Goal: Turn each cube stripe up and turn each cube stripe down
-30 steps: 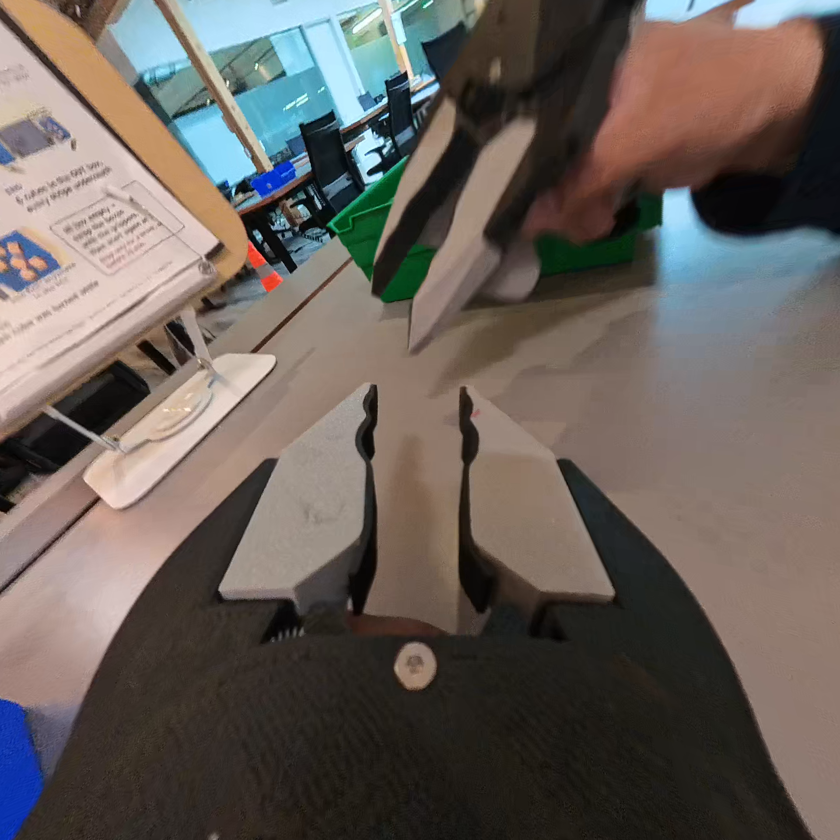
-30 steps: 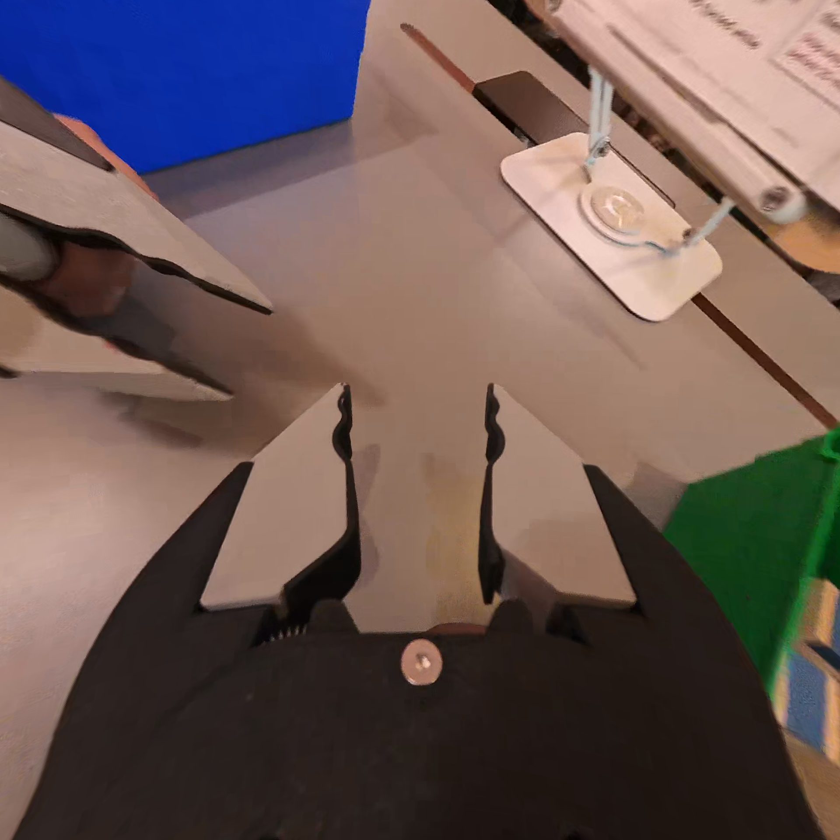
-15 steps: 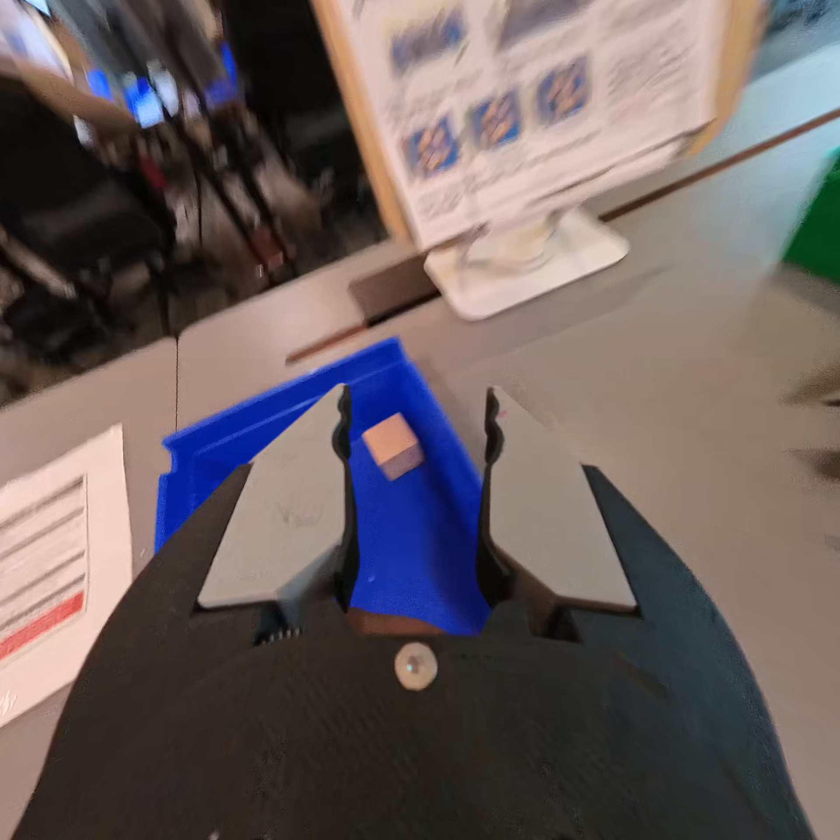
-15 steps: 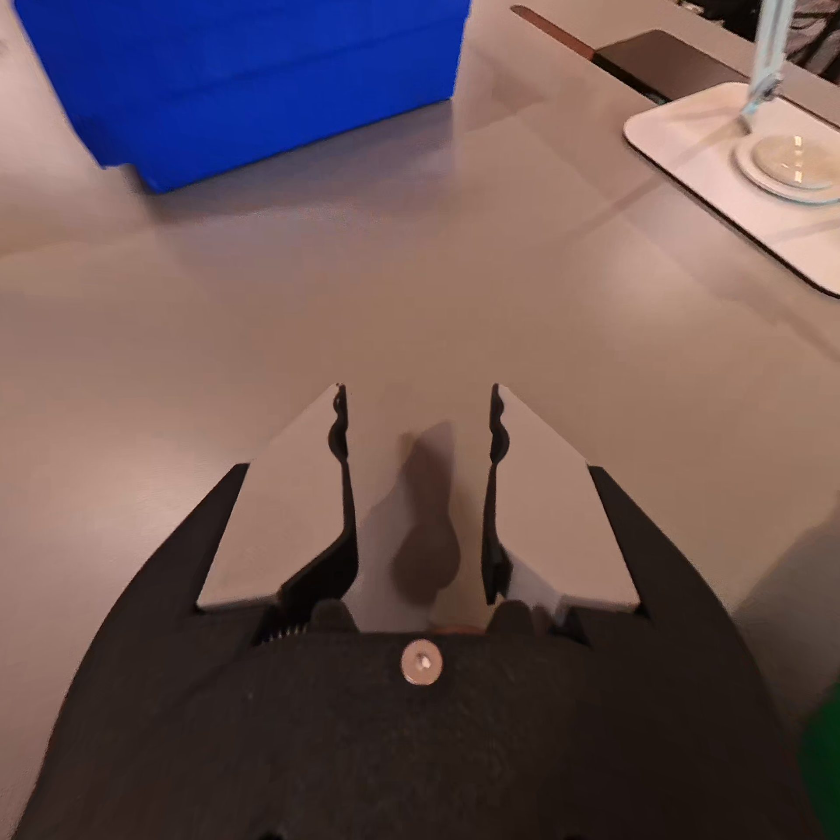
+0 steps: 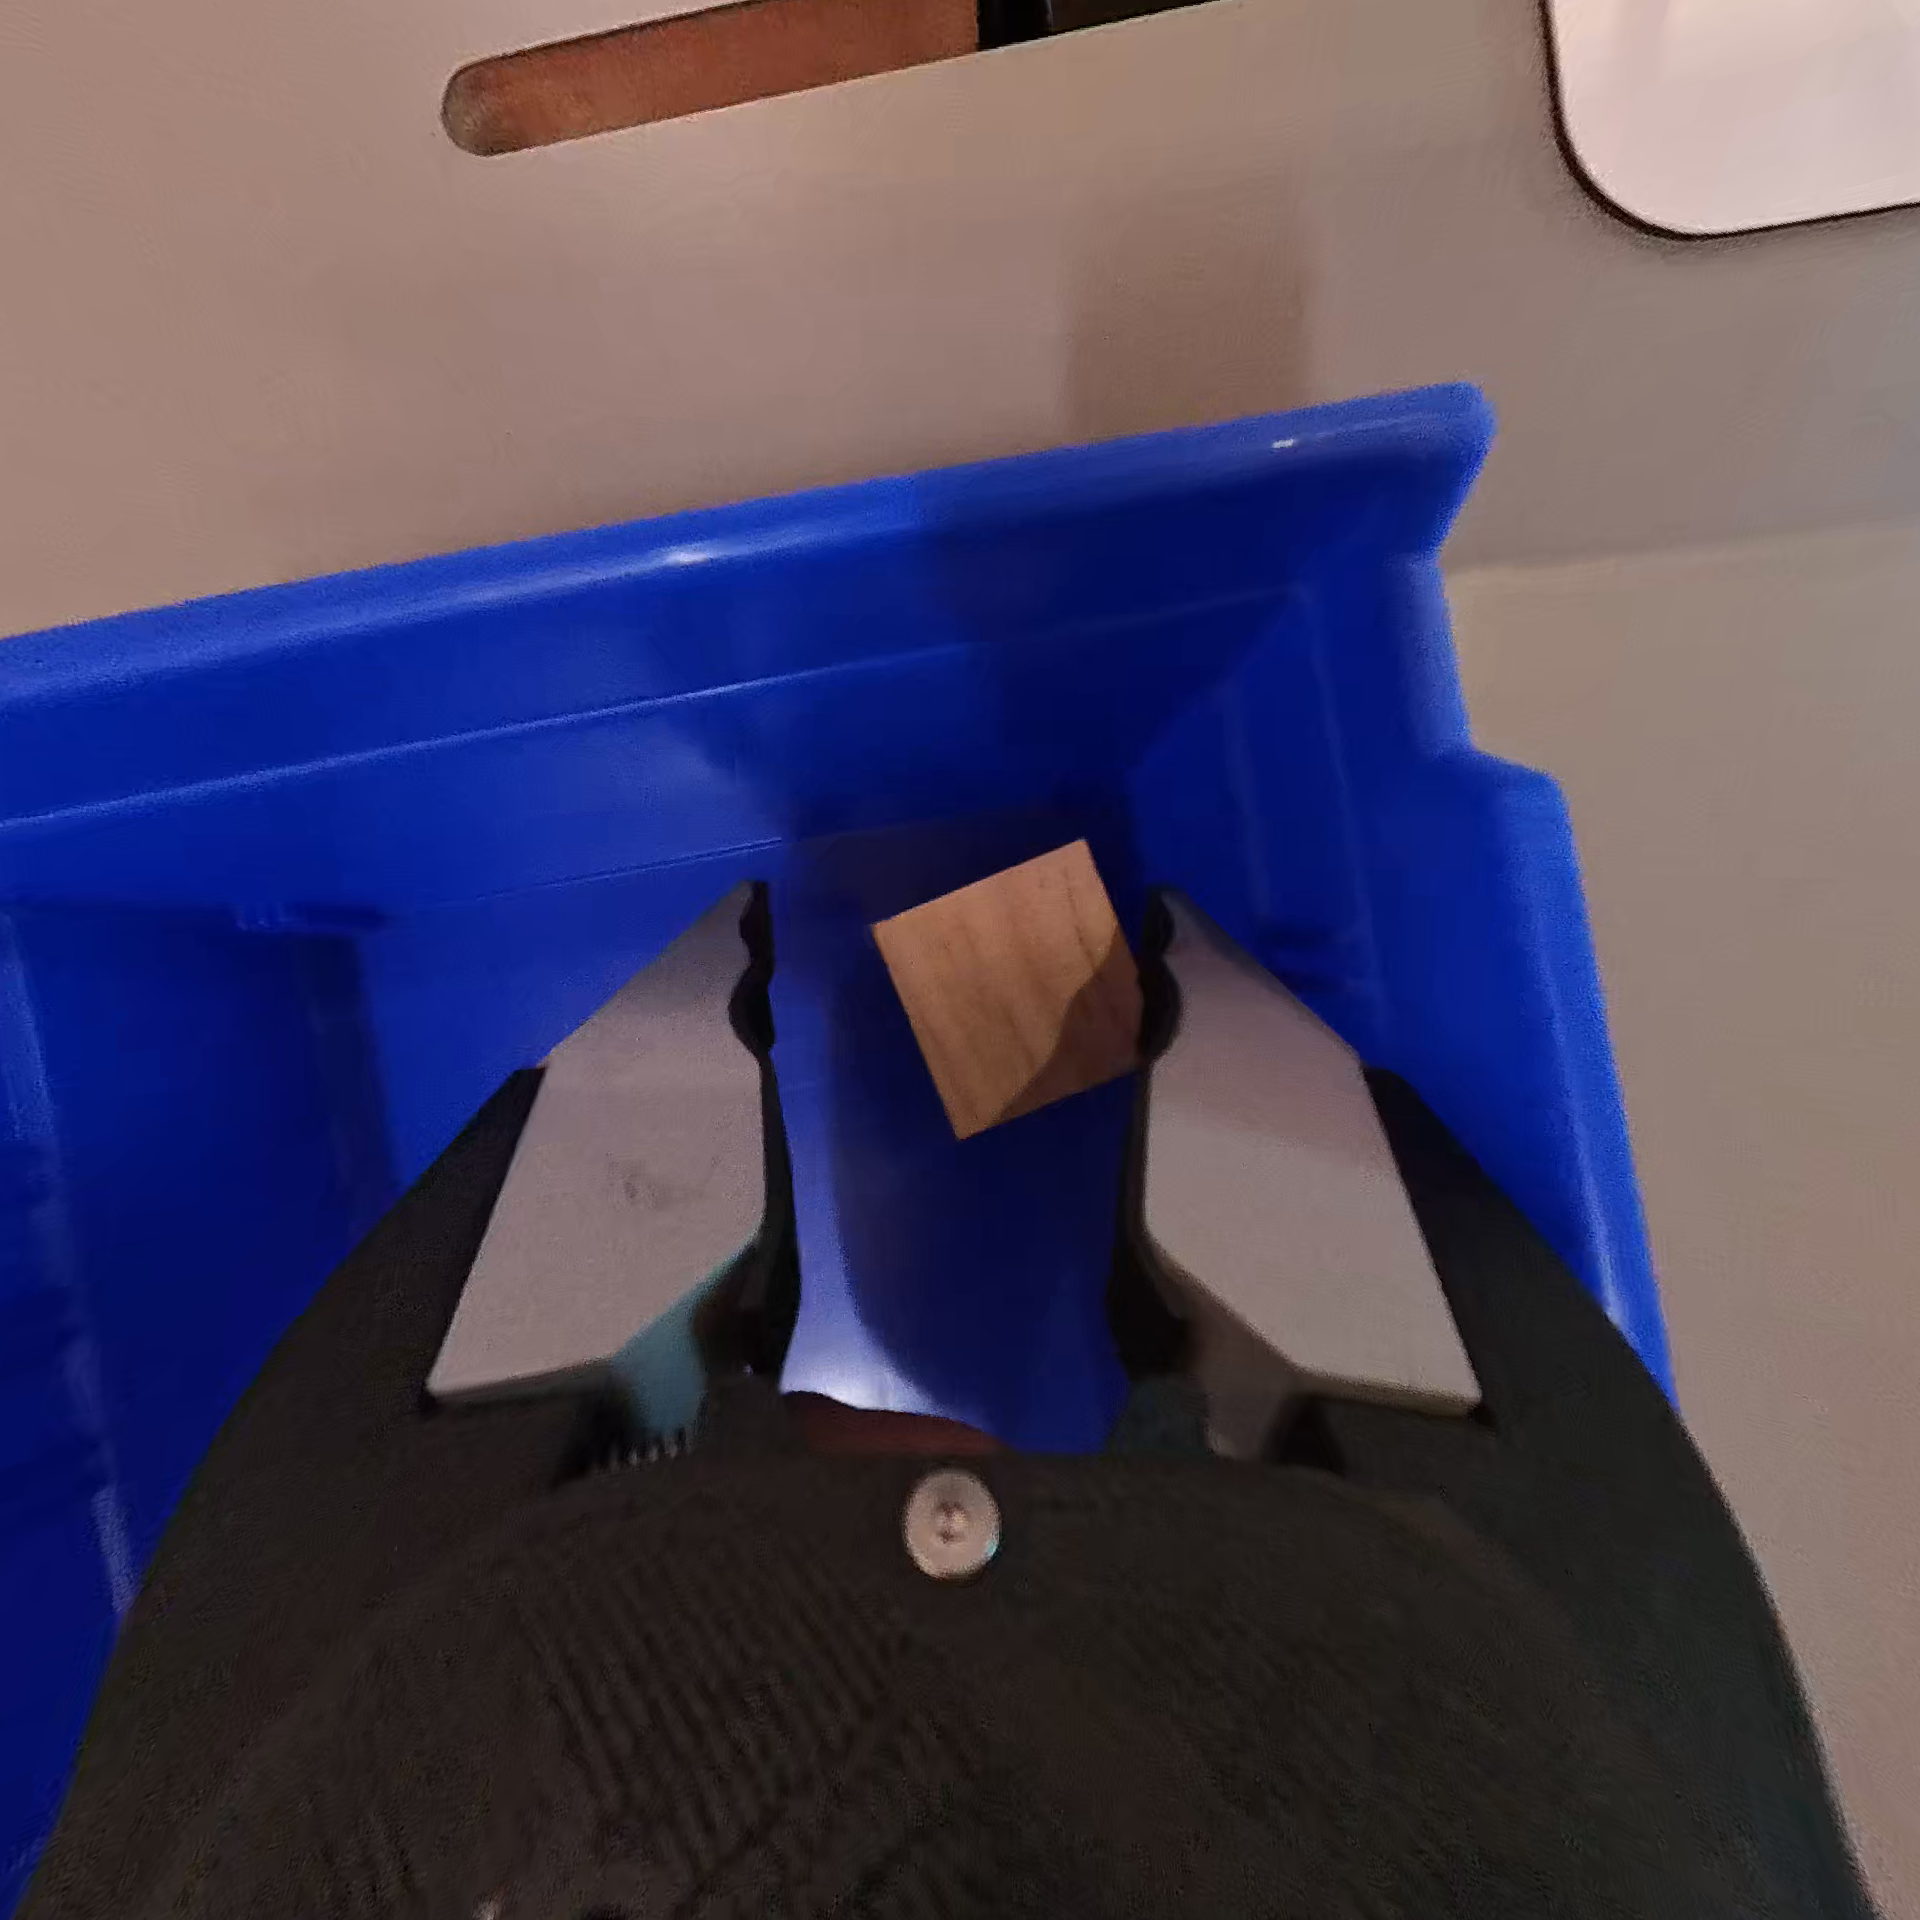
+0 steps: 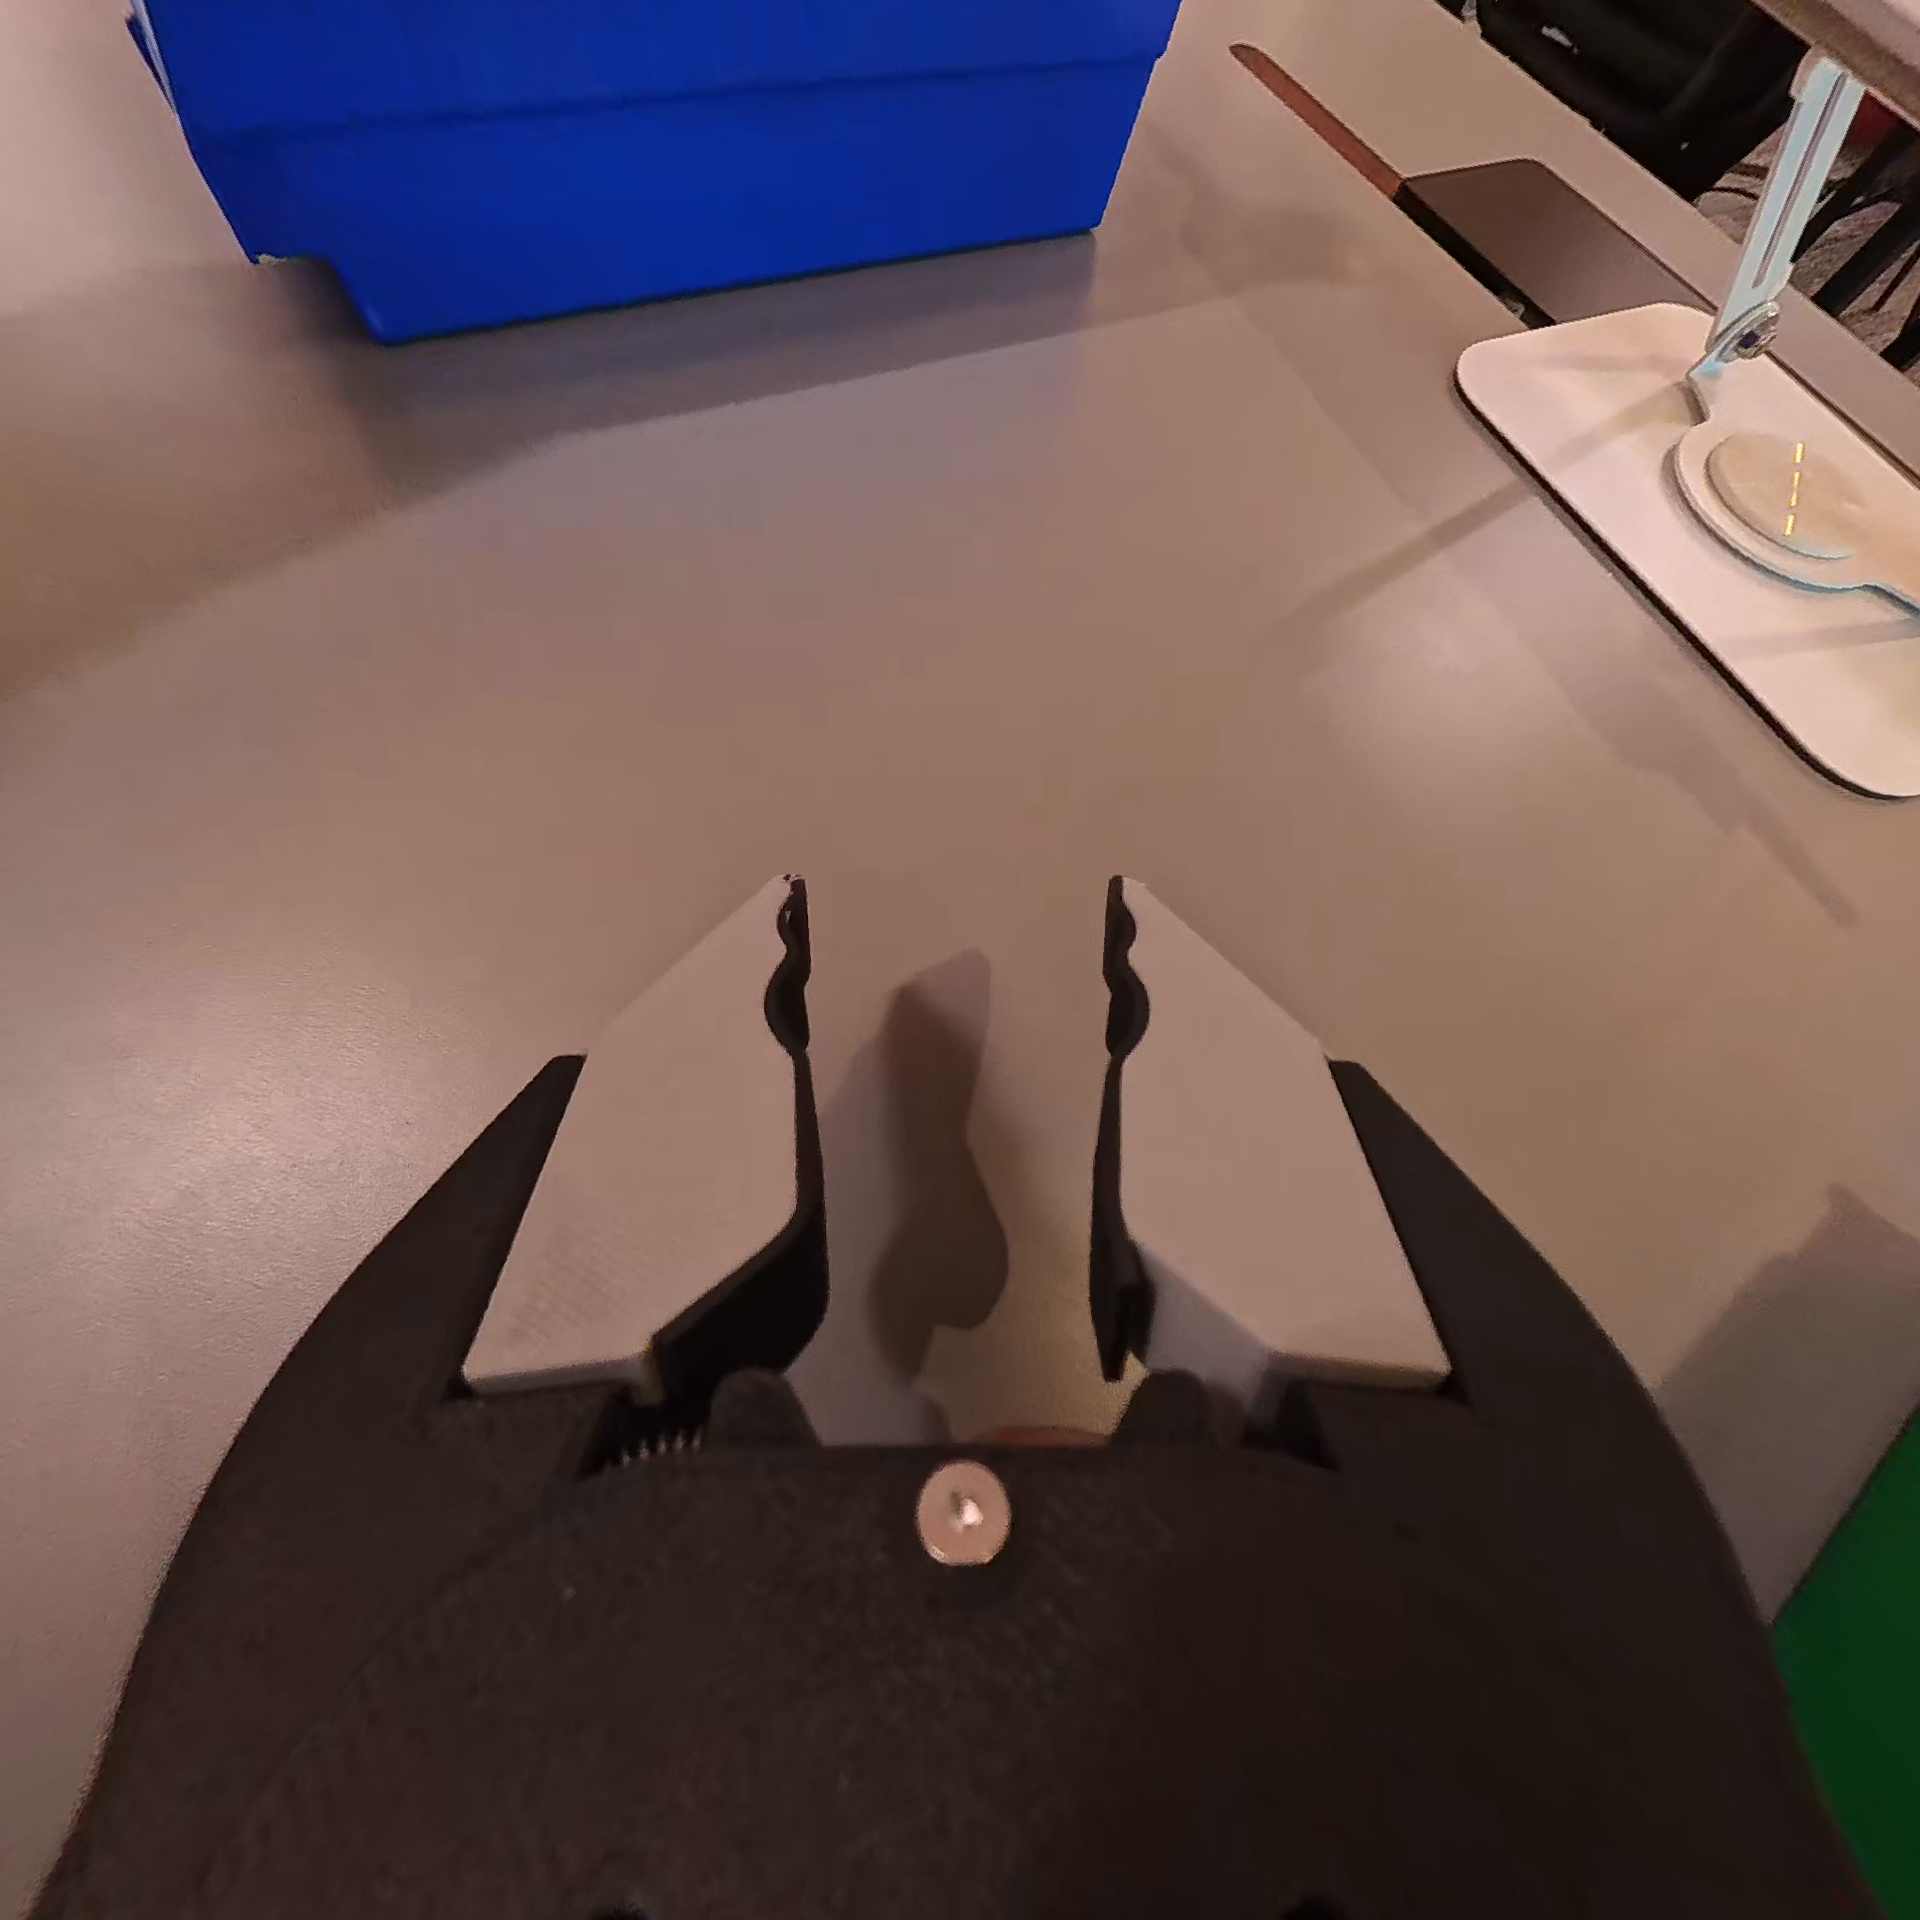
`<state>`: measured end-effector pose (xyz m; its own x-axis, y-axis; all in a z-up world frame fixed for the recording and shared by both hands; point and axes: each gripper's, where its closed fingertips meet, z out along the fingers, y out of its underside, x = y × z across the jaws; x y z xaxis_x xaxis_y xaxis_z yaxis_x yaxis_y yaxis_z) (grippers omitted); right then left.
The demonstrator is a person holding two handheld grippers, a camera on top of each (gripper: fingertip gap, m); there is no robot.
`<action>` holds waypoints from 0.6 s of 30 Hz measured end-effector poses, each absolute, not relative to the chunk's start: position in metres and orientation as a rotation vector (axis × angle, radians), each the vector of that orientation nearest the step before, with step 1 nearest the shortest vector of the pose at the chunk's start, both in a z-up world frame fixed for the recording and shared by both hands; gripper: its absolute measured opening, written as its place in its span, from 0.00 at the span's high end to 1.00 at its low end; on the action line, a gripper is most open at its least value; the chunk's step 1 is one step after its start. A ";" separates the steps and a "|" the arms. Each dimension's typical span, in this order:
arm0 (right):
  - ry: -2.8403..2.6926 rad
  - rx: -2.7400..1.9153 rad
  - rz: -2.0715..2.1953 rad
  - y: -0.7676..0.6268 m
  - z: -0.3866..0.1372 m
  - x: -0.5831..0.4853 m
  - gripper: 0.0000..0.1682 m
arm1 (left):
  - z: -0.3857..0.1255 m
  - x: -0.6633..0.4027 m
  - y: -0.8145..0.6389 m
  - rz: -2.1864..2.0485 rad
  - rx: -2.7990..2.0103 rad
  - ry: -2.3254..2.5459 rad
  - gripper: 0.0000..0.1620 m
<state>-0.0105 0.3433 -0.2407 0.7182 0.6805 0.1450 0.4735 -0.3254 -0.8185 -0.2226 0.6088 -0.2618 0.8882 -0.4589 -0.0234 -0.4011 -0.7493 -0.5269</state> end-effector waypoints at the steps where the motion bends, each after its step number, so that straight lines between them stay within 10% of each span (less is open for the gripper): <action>1: -0.880 -1.986 0.279 0.344 -0.240 -0.010 0.68 | -0.262 -0.224 0.607 -0.151 -2.527 0.615 0.56; 18: -0.893 -2.003 0.246 0.347 -0.251 -0.010 0.69 | -0.220 -0.296 0.599 -0.213 -2.444 0.463 0.56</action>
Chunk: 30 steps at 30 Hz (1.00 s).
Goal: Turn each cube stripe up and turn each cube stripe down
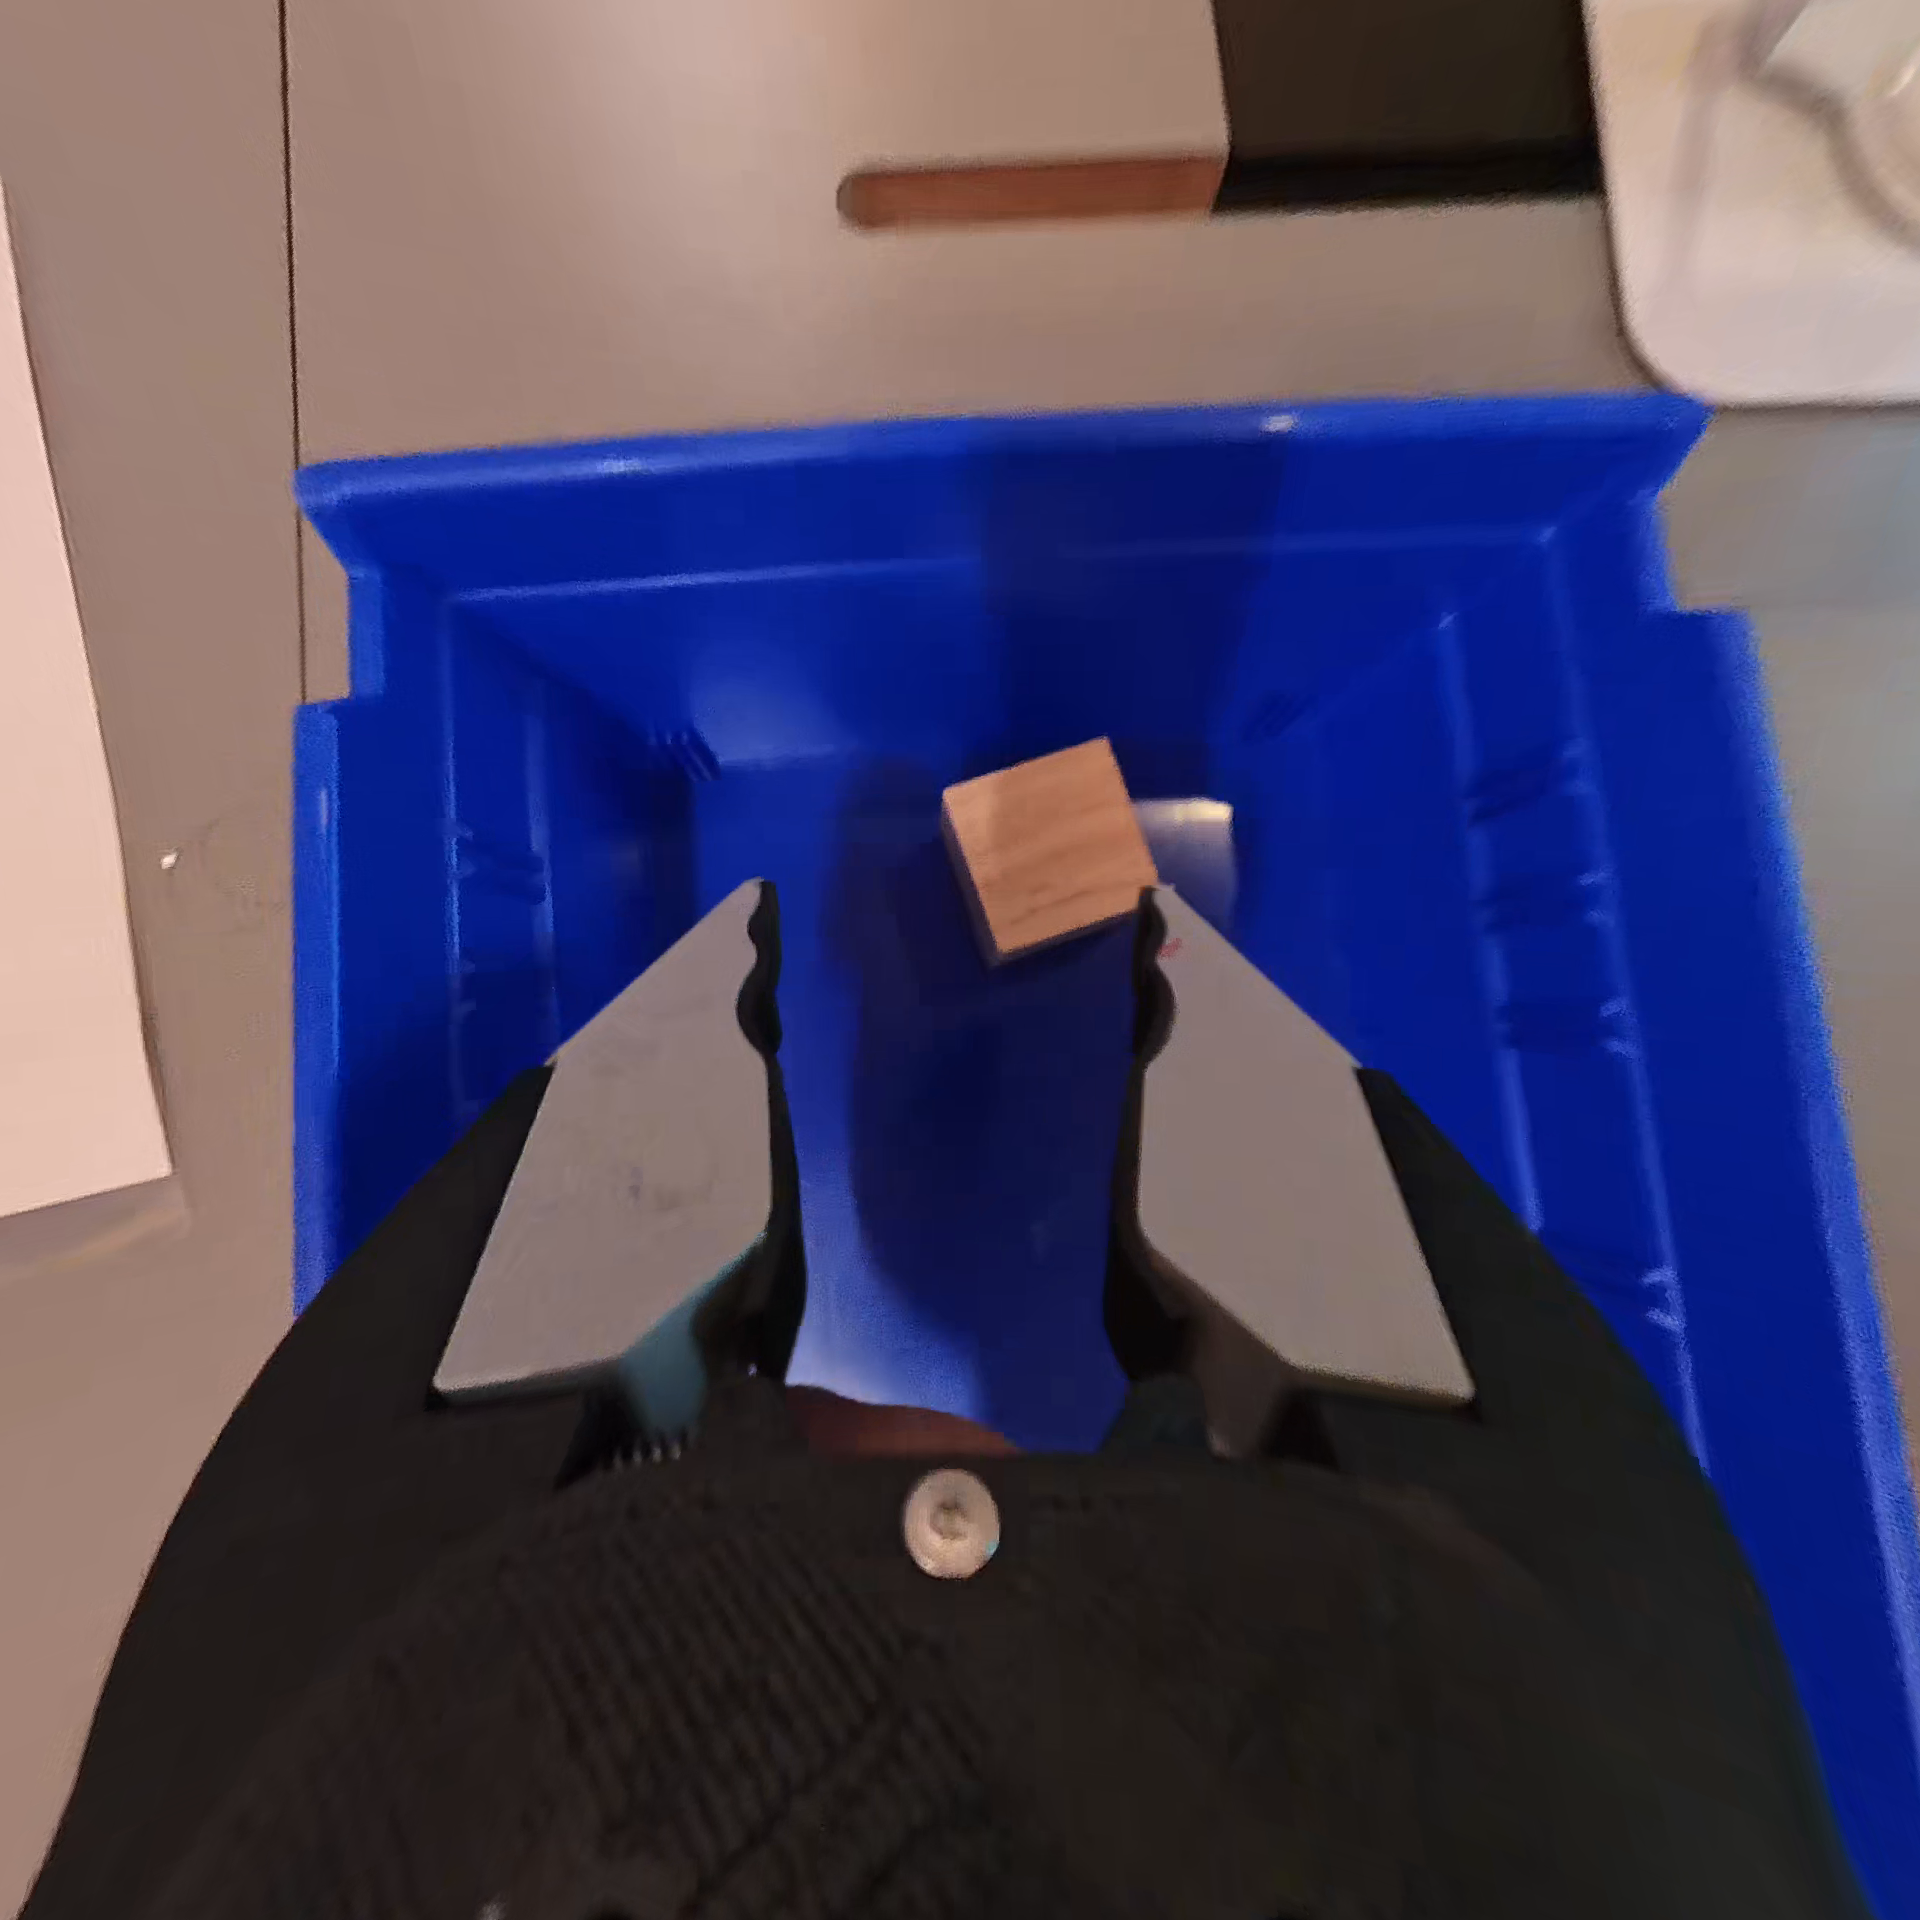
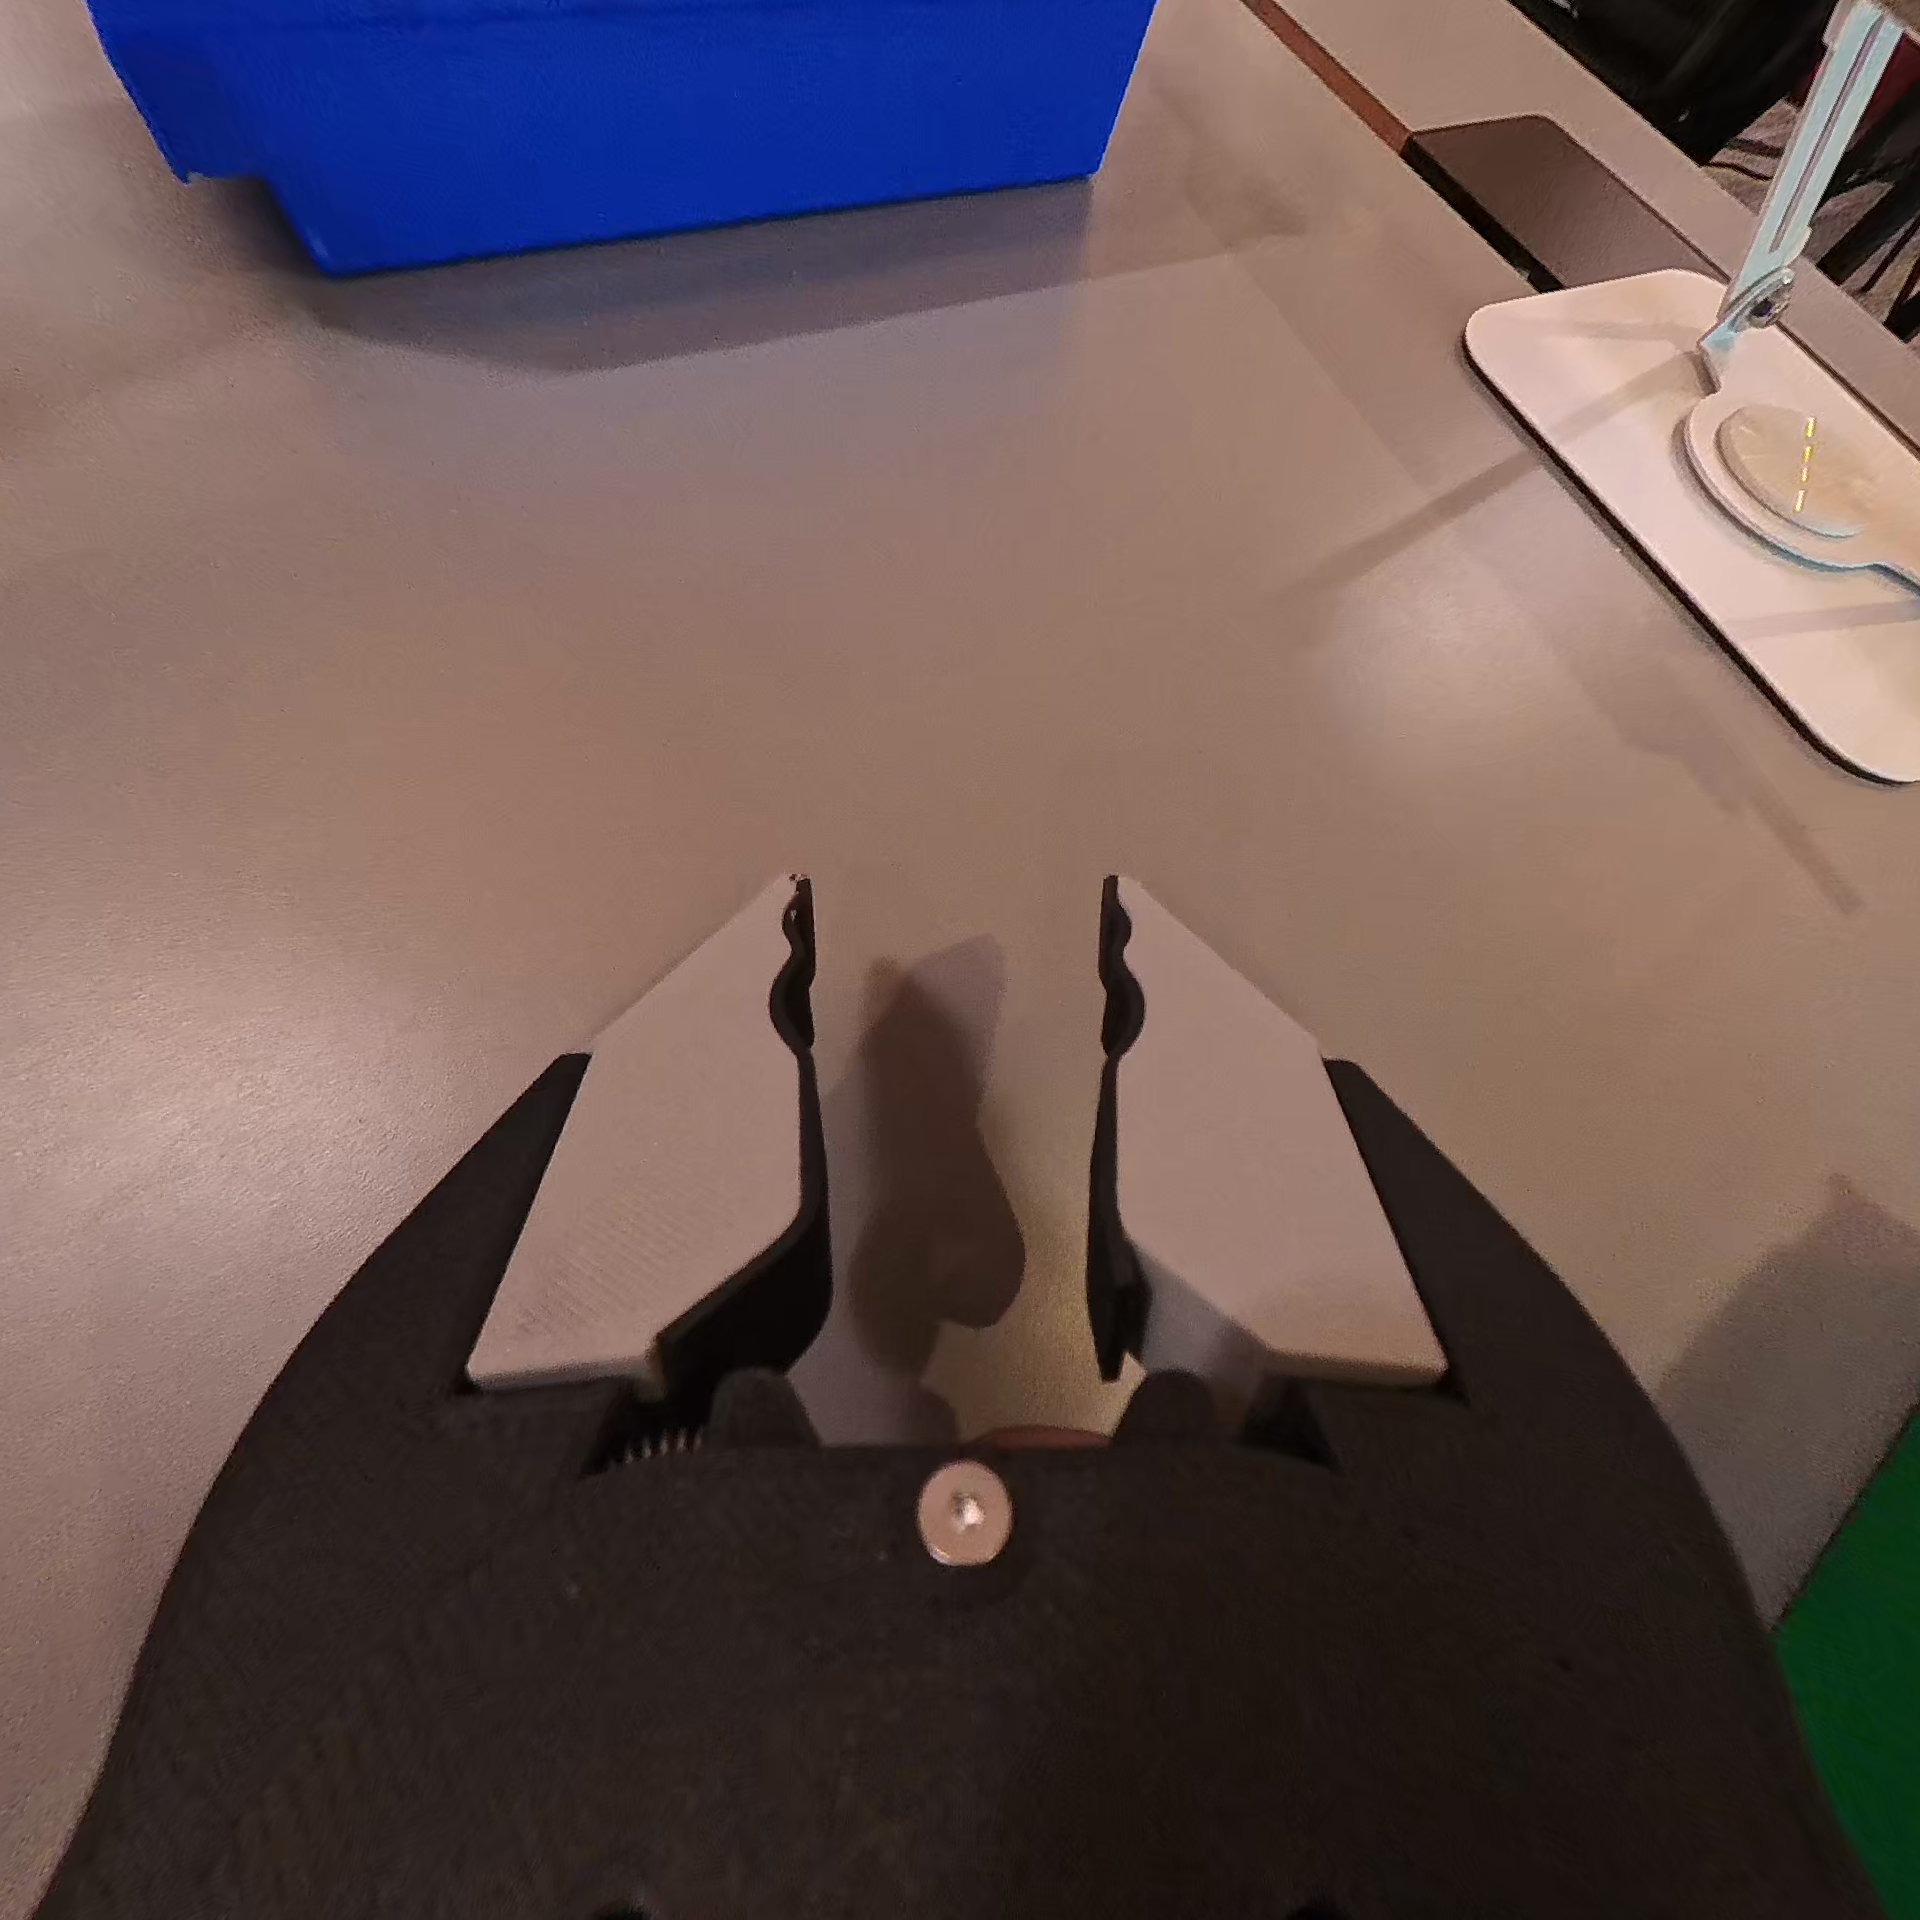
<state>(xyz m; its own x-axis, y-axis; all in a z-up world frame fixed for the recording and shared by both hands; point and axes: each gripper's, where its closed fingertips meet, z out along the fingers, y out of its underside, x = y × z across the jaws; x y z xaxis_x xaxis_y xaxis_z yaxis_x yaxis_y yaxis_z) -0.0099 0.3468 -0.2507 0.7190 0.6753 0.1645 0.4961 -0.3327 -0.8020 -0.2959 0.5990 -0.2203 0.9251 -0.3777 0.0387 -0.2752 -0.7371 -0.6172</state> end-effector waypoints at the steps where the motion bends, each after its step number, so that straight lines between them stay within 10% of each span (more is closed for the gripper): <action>1: -0.891 -2.005 0.250 0.347 -0.251 -0.010 0.69 | -0.218 -0.292 0.602 -0.240 -2.431 0.438 0.56; 7: -0.903 -2.004 0.227 0.347 -0.253 -0.011 0.69 | -0.243 -0.277 0.620 -0.174 -2.478 0.281 0.44; 11: -0.904 -2.002 0.216 0.349 -0.253 -0.010 0.69 | -0.261 -0.265 0.622 -0.084 -2.482 0.402 0.71; 15: -0.883 -2.000 0.233 0.350 -0.251 -0.007 0.70 | -0.255 -0.266 0.618 -0.078 -2.446 0.473 0.72; 30: -0.801 -1.689 1.425 0.289 -0.163 -0.079 0.69 | -0.065 -0.126 0.379 -0.911 -1.282 1.095 0.73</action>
